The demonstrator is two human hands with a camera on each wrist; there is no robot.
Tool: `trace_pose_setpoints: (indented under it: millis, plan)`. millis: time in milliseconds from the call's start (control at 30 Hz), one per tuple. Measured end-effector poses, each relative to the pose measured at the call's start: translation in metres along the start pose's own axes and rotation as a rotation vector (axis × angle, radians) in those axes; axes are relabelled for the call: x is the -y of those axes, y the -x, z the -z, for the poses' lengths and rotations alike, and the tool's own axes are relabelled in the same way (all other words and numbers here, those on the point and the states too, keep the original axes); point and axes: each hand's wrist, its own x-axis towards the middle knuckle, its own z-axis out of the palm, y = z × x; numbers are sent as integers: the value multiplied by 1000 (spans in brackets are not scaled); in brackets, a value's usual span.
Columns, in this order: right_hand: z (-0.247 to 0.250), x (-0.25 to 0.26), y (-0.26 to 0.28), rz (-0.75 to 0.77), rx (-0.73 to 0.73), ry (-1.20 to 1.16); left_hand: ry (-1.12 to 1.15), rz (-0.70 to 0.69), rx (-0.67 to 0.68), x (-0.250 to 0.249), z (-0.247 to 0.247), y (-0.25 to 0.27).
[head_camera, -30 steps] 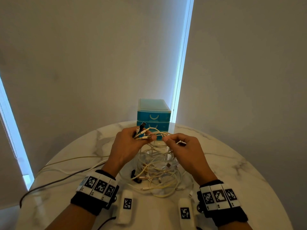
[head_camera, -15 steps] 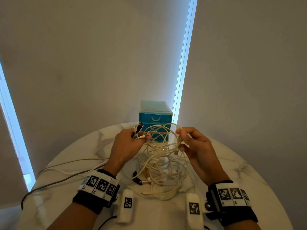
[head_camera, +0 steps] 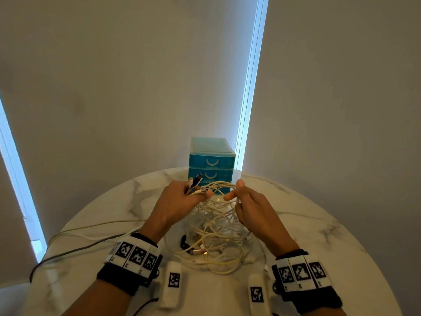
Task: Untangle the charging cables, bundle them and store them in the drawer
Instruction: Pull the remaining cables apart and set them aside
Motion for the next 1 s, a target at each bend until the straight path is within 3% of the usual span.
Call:
trace_pose_setpoints:
  millis: [133,267,400,500,567,633,733,800,900,1000]
  plan:
    - [-2,2,1,119,-9,-44,-16,49,-25,0,-1,0]
    - [0,11,7,225,94,-122,14,78,-50,5,-2,-2]
    - [12,23,11,281,70,-450,-4,110,-38,-2,0,1]
    - [26,31,13,276,122,-814,21,105,-69,-1,-1,1]
    - [30,31,13,257,178,-902,32,77,-77,0,-1,1]
    - [32,27,12,224,297,-798,37,59,-87,1,-2,1]
    - [31,16,8,107,504,-414,52,59,-83,1,-2,1]
    - [28,10,7,18,554,-249,52,46,-60,1,-3,1]
    - [21,9,7,-88,438,-174,57,27,-16,-1,-4,4]
    - [14,9,6,-17,286,-96,77,-5,-28,-1,-4,3]
